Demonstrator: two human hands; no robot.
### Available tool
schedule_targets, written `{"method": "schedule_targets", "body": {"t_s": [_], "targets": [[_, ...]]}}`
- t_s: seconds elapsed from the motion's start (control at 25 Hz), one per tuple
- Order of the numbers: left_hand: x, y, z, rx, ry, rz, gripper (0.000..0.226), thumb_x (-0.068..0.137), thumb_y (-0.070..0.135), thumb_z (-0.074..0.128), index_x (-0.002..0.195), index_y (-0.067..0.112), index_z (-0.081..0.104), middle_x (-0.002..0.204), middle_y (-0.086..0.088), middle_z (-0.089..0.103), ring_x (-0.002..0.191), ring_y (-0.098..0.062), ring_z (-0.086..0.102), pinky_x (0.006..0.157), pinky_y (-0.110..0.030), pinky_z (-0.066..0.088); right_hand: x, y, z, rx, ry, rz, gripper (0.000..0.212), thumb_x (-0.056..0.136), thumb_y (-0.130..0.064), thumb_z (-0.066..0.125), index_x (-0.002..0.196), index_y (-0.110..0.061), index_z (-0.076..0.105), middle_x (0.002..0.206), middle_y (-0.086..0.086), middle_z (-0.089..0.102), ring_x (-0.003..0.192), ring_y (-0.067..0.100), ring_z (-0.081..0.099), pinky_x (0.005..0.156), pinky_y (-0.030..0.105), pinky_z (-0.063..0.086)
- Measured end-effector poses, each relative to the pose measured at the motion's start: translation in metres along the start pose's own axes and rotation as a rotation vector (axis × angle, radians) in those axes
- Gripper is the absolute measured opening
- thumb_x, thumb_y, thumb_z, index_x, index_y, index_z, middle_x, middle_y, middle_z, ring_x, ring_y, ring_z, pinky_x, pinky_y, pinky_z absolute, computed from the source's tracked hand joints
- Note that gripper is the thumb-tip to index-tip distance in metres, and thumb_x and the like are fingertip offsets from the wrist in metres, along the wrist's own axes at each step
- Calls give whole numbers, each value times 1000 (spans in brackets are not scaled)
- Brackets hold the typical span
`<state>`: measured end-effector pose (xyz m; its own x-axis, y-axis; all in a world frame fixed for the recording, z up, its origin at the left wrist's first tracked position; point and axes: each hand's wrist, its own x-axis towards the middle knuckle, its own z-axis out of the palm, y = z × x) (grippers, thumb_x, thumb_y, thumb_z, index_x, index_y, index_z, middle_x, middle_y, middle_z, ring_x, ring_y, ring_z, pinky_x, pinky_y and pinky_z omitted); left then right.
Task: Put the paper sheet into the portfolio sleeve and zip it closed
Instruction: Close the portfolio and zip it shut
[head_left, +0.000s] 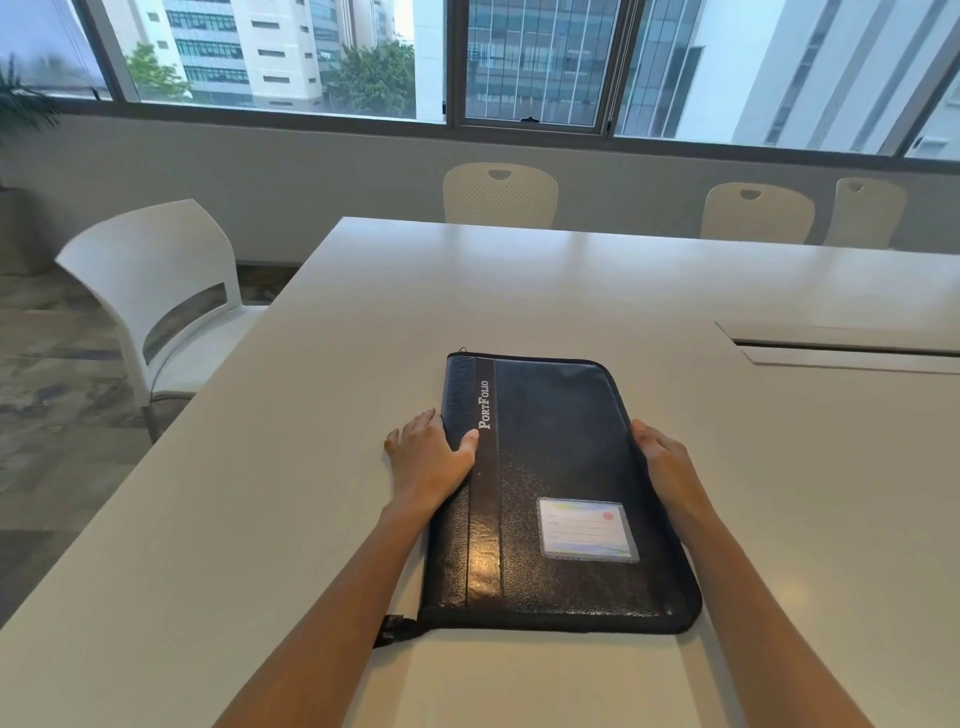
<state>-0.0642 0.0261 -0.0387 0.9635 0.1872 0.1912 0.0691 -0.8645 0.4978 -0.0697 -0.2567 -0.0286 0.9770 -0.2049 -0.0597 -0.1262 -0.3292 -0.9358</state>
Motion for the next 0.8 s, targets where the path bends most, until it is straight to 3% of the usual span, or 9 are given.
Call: {"method": "schedule_targets", "body": {"t_s": [0.08,0.16,0.28,0.48,0.68,0.8], "targets": [[2,-7,-4,-39,29,0,51,88,56,49,115,15,59,118,-2,63,113,-22,54,103,-43,35,-3,-7,8,59,8,35,42,101,-47,36,96,-25,72,92,-9,74,88,11,69,62,17,51],[4,-14,-10,-69,50,-15,48,87,57,52,110,15,60,111,-1,64,106,-21,57,98,-41,38,-5,-14,18,125,-7,60,45,100,-50,37,92,-26,74,83,-13,75,78,6,71,54,11,49],[9,-29,-19,-137,69,-57,47,86,54,56,109,13,60,108,-3,64,101,-22,57,92,-39,42,-3,-24,35,202,-42,88,47,99,-52,37,91,-26,75,88,-8,77,78,9,72,58,18,51],[22,-66,-44,-144,77,-120,46,87,50,56,110,10,59,110,-7,62,101,-25,58,92,-44,45,1,-51,76,341,-149,118,53,99,-50,38,73,-26,77,75,-9,77,63,5,72,45,12,50],[37,-111,-72,-54,92,-176,47,88,51,56,111,9,59,113,-9,61,104,-27,57,94,-45,43,3,-68,130,365,-205,107,53,99,-54,33,78,-24,72,70,-12,75,61,3,71,46,13,51],[46,-134,-84,18,85,-203,47,88,52,54,109,10,59,112,-9,62,104,-28,57,91,-44,40,4,-82,159,372,-226,114,51,99,-54,33,82,-25,71,78,-9,75,69,7,72,51,15,52]]}}
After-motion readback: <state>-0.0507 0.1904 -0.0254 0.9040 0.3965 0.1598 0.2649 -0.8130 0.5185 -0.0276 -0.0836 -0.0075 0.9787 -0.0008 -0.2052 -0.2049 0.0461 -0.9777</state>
